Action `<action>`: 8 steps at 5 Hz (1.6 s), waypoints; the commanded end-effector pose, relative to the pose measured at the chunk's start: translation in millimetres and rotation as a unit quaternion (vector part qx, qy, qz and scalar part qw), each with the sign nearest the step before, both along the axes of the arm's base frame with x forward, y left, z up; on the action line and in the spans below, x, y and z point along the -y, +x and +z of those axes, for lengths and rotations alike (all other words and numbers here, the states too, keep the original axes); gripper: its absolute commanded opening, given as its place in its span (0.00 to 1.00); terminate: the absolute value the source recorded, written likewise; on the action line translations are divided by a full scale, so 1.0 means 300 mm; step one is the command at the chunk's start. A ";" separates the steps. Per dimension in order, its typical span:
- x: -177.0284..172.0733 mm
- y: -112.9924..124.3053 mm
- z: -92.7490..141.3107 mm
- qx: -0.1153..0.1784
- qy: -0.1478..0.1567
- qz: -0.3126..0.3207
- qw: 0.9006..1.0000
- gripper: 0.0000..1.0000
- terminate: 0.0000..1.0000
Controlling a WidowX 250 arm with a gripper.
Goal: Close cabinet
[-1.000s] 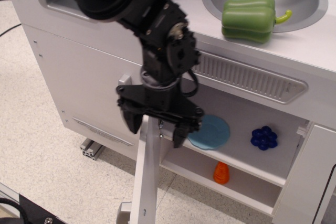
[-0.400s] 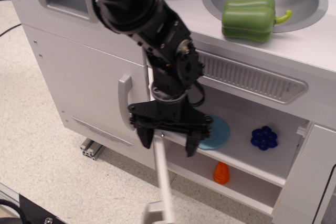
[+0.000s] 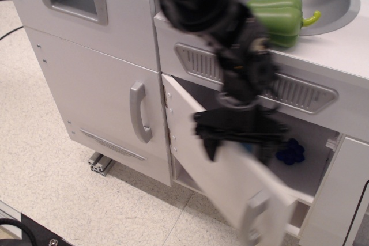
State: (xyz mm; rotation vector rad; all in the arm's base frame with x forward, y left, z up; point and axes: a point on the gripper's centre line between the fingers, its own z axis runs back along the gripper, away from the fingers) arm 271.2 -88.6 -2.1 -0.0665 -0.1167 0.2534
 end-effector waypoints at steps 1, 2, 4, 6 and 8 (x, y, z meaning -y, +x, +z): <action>0.070 -0.002 0.154 0.043 -0.033 -0.038 0.998 1.00 0.00; 0.026 -0.090 0.170 0.031 -0.021 -0.084 0.996 1.00 0.00; -0.061 -0.190 0.059 0.031 0.032 -0.130 0.991 1.00 0.00; -0.038 -0.161 -0.093 0.038 0.067 -0.127 0.989 1.00 0.00; 0.025 -0.036 -0.132 0.048 0.059 -0.080 0.994 1.00 0.00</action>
